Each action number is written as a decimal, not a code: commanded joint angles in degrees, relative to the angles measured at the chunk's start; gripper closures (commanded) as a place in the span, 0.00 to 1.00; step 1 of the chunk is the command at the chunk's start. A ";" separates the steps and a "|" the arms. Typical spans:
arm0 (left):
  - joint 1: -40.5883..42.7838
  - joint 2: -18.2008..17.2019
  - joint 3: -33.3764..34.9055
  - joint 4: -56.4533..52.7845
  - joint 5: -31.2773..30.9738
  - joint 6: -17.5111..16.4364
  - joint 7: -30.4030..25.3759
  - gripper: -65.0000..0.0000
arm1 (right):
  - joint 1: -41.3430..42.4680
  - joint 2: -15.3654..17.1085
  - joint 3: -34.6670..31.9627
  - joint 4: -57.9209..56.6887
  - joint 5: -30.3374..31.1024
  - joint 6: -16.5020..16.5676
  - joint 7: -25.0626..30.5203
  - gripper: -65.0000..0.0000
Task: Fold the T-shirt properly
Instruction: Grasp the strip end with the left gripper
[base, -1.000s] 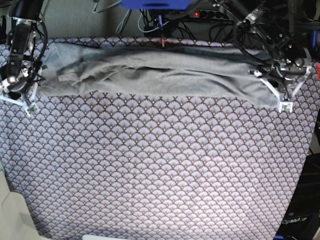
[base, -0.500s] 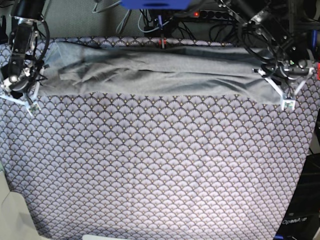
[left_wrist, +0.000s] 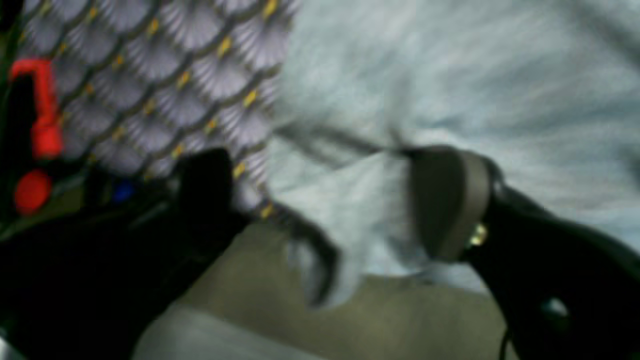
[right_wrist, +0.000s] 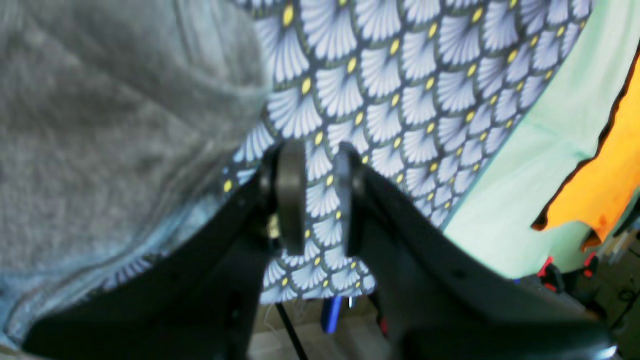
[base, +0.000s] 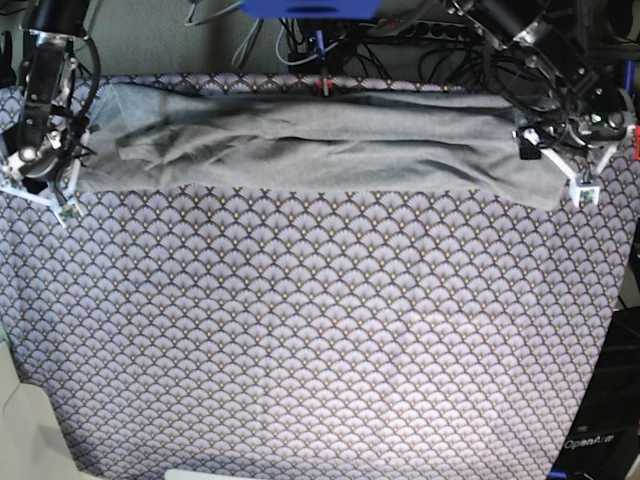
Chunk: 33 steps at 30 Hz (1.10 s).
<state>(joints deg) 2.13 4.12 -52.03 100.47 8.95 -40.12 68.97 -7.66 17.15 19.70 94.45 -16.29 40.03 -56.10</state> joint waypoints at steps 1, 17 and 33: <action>-0.07 -1.88 -0.23 0.50 -1.26 0.12 -0.44 0.10 | 0.41 1.01 0.30 0.89 -0.45 -0.03 0.23 0.80; -1.38 -4.25 -0.06 -12.07 -4.86 0.12 -1.50 0.08 | 0.41 1.36 0.21 0.89 -0.45 -0.03 0.23 0.80; 0.90 -2.32 6.18 -11.54 -4.95 0.12 1.05 0.51 | 0.50 1.01 0.21 0.89 -0.45 -0.03 0.23 0.80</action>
<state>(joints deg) 2.07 0.51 -46.50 89.97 3.29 -39.05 67.13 -7.81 17.28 19.70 94.45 -16.29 40.03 -56.25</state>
